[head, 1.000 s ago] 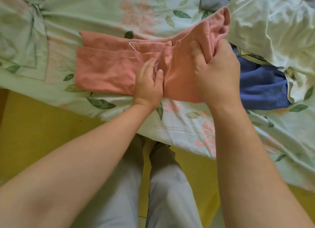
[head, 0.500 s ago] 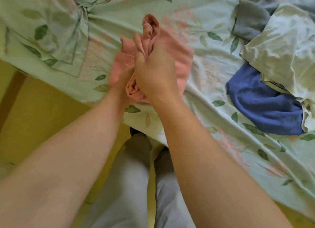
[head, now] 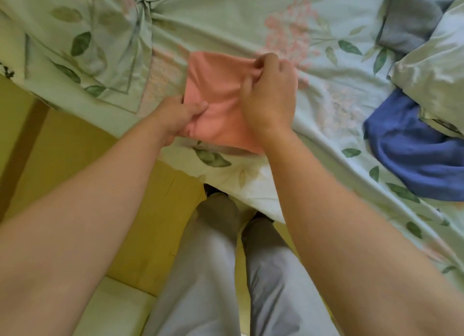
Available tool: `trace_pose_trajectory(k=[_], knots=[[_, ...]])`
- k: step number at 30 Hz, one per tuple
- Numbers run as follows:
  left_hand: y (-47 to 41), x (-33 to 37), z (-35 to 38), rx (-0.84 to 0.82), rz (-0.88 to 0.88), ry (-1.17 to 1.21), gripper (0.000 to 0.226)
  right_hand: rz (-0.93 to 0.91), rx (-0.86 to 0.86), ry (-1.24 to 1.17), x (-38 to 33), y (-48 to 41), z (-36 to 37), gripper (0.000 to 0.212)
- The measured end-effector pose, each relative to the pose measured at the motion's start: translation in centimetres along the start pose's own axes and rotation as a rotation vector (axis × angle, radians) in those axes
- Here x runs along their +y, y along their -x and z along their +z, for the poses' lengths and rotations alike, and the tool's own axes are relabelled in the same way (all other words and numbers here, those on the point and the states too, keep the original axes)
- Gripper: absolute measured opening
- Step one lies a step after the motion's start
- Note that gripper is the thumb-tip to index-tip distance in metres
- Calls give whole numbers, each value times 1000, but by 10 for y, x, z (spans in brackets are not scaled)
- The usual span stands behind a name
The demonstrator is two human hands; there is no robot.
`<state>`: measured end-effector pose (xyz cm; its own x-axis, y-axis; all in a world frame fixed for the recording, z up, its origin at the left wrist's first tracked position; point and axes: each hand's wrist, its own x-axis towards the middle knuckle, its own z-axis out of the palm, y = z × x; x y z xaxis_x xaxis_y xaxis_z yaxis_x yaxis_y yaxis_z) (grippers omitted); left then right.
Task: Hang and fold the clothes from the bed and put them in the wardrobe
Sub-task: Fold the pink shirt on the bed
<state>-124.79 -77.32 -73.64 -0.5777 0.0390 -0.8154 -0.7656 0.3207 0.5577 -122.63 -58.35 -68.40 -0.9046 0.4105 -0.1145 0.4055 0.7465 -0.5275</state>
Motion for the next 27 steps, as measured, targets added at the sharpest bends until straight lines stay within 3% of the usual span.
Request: trace_pose_trajectory(k=[3, 6, 10, 14, 18, 21, 27], knots=[[2, -3, 11, 164, 100, -247, 39, 147, -153, 45, 35, -19, -17, 57], [0, 0, 14, 322, 123, -435, 48, 258, -444, -290, 61, -41, -29, 60], [-8, 7, 16, 279, 45, -465, 71, 347, -648, -411, 88, -68, -31, 48], [-16, 19, 15, 143, -50, -353, 66, 419, -800, -389, 103, -83, -25, 77], [-7, 31, 20, -106, -213, -199, 36, 522, -776, -531, 108, -87, -22, 69], [13, 49, 10, -197, -192, -88, 21, 634, -704, -723, 119, -68, -34, 54], [118, 105, 25, -348, -177, -40, 31, 778, -509, -1053, 126, 19, -117, 59]])
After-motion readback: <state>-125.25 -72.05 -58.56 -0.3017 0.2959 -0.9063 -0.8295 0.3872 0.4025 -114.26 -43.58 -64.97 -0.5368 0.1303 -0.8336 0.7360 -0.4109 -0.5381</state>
